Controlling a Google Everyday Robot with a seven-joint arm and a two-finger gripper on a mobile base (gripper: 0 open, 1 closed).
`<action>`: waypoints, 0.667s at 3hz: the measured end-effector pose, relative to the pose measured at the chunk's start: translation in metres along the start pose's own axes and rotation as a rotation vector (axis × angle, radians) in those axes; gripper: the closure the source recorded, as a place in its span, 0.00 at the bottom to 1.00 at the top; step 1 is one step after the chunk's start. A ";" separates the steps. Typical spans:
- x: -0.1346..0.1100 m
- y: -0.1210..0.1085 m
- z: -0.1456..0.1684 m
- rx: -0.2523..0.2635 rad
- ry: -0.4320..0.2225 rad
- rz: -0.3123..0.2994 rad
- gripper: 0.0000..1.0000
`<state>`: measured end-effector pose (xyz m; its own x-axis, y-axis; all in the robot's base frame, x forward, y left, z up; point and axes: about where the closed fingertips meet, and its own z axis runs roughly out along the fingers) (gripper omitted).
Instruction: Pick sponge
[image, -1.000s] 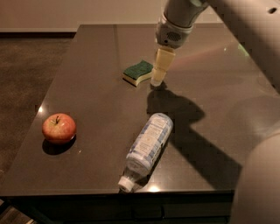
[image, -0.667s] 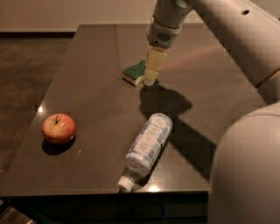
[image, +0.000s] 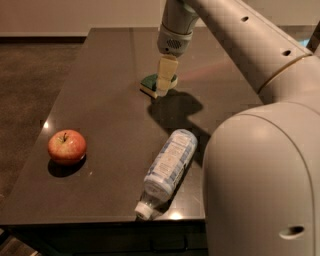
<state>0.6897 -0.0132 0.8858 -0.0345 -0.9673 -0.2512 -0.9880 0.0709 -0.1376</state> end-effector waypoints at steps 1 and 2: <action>0.006 -0.012 0.012 0.000 0.023 0.025 0.00; 0.011 -0.021 0.024 -0.011 0.047 0.029 0.00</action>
Offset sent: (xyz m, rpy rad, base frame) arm 0.0275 -0.0186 -0.0281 -0.0900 0.0683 -0.0340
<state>0.7132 -0.0192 0.8630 -0.0698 -0.9753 -0.2098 -0.9880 0.0967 -0.1204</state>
